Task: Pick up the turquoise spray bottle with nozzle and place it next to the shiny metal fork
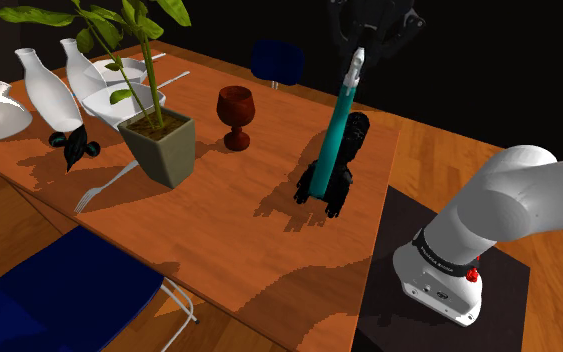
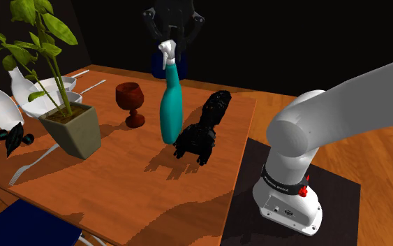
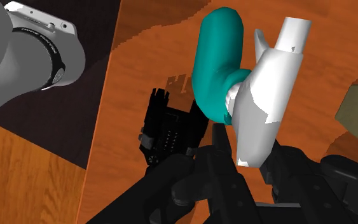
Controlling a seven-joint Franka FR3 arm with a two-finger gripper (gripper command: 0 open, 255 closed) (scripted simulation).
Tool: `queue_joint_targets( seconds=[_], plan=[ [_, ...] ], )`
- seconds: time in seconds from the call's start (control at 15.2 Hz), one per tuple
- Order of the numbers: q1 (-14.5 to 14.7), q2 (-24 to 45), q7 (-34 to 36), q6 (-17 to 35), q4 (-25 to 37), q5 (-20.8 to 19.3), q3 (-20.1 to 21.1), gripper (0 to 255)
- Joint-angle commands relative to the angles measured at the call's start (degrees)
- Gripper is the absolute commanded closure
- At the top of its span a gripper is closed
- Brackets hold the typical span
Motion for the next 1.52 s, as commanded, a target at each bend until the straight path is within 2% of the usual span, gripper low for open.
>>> queue_joint_targets(
  seconds=[0.0,0.99,1.45],
  plan=[
    [-0.1,0.6,0.39,-1.33,1.96,-0.2,-0.13,255],
    [-1.03,6.61,2.63,-10.92,17.65,-1.75,-1.27,255],
    [-2.3,15.25,7.09,-0.83,17.77,-1.17,6.71,255]
  ],
)
